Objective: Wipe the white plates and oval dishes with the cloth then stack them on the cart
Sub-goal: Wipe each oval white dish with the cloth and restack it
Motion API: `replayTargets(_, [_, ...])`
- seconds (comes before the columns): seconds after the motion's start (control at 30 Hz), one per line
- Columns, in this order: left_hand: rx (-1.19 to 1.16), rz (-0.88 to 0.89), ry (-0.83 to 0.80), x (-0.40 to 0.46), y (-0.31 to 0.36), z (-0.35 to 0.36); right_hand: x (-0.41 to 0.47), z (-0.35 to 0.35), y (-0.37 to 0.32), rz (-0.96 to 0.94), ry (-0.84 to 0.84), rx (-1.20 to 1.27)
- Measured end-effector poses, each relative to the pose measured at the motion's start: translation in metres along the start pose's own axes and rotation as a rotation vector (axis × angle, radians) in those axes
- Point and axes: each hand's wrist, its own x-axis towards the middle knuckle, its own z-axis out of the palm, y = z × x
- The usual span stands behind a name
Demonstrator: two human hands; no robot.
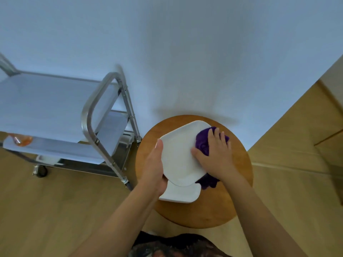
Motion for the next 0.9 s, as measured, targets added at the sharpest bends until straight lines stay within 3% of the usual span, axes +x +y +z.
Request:
replayTargets(0.17, [-0.003, 0.028, -0.085, -0.007, -0.001, 0.0, 0.013, 0.006, -0.01, 0.037, 0.134, 0.024])
replayTargets(0.43, [0.098, 0.028, -0.196, -0.003, 0.011, -0.004, 0.012, 0.022, -0.044, -0.152, 0.043, 0.21])
replayTargets(0.6, [0.028, 0.069, -0.119, 0.001, 0.022, -0.002, -0.011, 0.032, -0.074, -0.441, 0.028, 0.201])
replayTargets(0.73, [-0.064, 0.054, -0.072, 0.006, 0.032, -0.001, -0.021, 0.029, -0.082, -0.546, -0.024, 0.296])
replayTargets(0.9, [-0.044, 0.021, 0.032, 0.01, 0.035, -0.001, -0.025, 0.023, -0.059, -0.714, -0.002, 0.242])
